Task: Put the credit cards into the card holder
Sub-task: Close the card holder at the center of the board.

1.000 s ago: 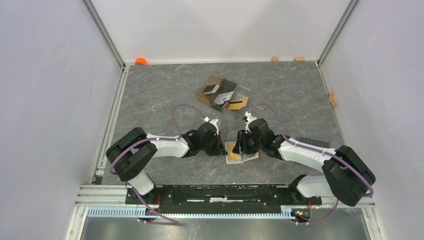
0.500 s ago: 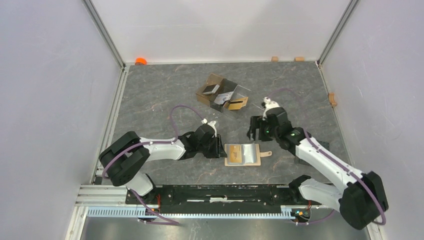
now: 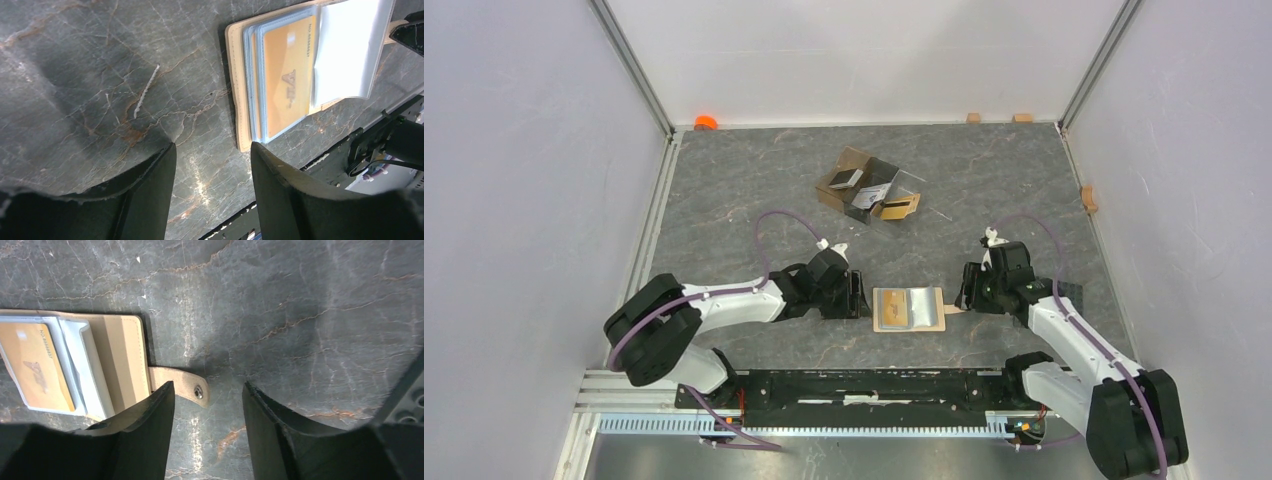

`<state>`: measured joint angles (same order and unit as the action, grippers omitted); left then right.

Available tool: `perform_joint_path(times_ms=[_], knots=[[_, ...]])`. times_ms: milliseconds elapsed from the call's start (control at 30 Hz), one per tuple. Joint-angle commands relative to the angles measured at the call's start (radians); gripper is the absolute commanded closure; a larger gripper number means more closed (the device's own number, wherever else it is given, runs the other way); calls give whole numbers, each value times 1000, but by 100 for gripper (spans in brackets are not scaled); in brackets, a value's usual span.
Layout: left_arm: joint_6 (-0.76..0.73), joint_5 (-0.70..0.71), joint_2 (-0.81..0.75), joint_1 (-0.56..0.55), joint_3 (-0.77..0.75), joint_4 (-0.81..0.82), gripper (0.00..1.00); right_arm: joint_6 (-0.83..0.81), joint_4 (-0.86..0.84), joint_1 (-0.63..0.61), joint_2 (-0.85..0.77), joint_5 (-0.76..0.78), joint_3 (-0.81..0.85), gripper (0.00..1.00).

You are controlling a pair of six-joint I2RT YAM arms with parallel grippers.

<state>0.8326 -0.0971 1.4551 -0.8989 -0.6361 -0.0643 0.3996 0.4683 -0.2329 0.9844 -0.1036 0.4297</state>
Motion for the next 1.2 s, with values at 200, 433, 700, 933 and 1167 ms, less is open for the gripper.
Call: perform_joint_path(times_ms=[200, 433, 700, 933, 1167], knots=[[-21, 48, -47, 2, 0, -51, 34, 3, -73, 12, 2, -131, -32, 62], [-22, 59, -78, 5, -4, -68, 32, -4, -27, 12, -34, -153, 45, 90], [-4, -14, -124, 17, -7, -21, 33, -22, 5, 7, -31, -204, 206, 92], [3, -35, -143, 33, 5, -4, 32, 23, -39, -150, 11, -213, 254, 94], [32, -56, -167, 43, 24, 38, 32, 162, -220, -388, 91, -194, 178, 94]])
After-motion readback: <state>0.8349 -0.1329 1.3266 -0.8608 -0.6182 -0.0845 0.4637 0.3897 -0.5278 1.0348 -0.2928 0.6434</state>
